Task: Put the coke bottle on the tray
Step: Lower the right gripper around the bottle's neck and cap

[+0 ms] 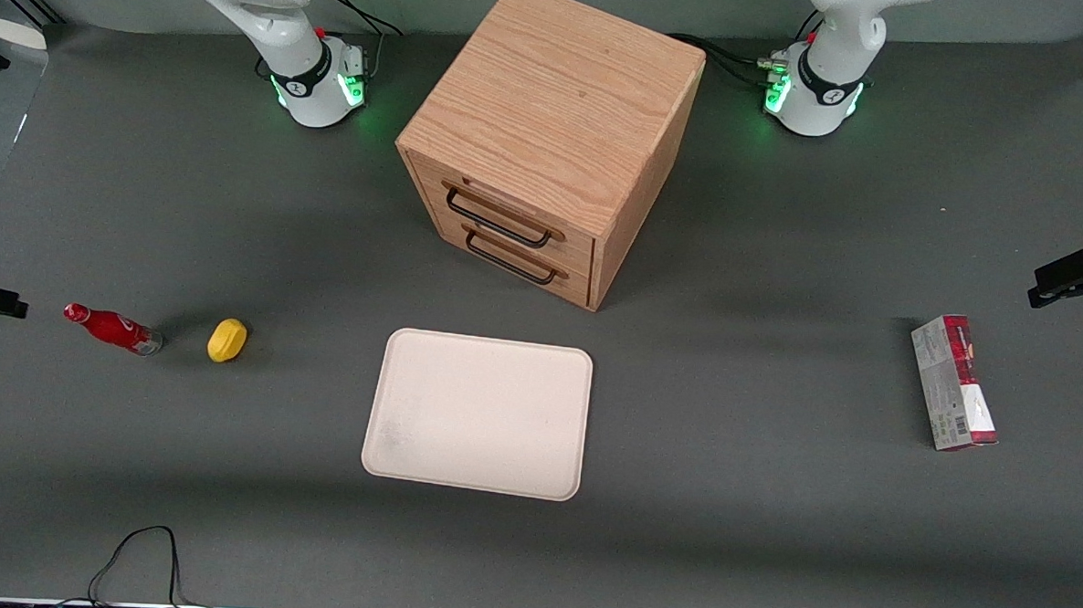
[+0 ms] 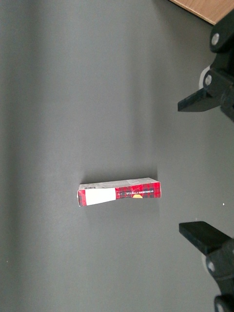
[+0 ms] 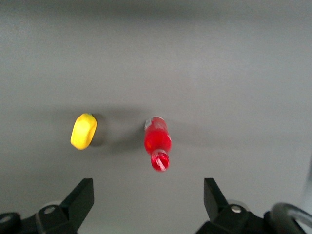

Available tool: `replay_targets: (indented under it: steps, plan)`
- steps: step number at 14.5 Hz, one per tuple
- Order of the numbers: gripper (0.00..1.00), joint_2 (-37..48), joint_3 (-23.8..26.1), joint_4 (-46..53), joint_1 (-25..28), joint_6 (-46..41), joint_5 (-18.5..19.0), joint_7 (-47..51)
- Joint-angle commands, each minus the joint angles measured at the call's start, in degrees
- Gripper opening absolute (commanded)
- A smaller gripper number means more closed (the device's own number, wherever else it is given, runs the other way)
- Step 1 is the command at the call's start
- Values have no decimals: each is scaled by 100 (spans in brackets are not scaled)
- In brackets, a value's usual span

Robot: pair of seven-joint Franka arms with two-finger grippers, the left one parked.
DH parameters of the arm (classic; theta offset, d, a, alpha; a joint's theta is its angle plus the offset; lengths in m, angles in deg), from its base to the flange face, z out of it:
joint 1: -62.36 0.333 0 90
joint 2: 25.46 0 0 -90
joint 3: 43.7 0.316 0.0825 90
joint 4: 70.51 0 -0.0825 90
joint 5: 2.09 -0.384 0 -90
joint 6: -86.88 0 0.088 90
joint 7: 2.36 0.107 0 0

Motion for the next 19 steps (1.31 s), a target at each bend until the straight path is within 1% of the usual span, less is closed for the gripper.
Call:
replay_targets:
  steps: [1, 6, 8, 16, 19]
  plan:
    - [100, 72, -17, -593, 17, 657, -150, 12]
    - [98, 116, -17, -1612, 17, 1932, -150, 171]
    - [98, 90, -17, -1816, 17, 2267, -150, 171]
    - [98, -42, -17, -1895, 17, 2506, -150, 171]
    - [98, 63, -26, -2255, 17, 2769, -150, 171]
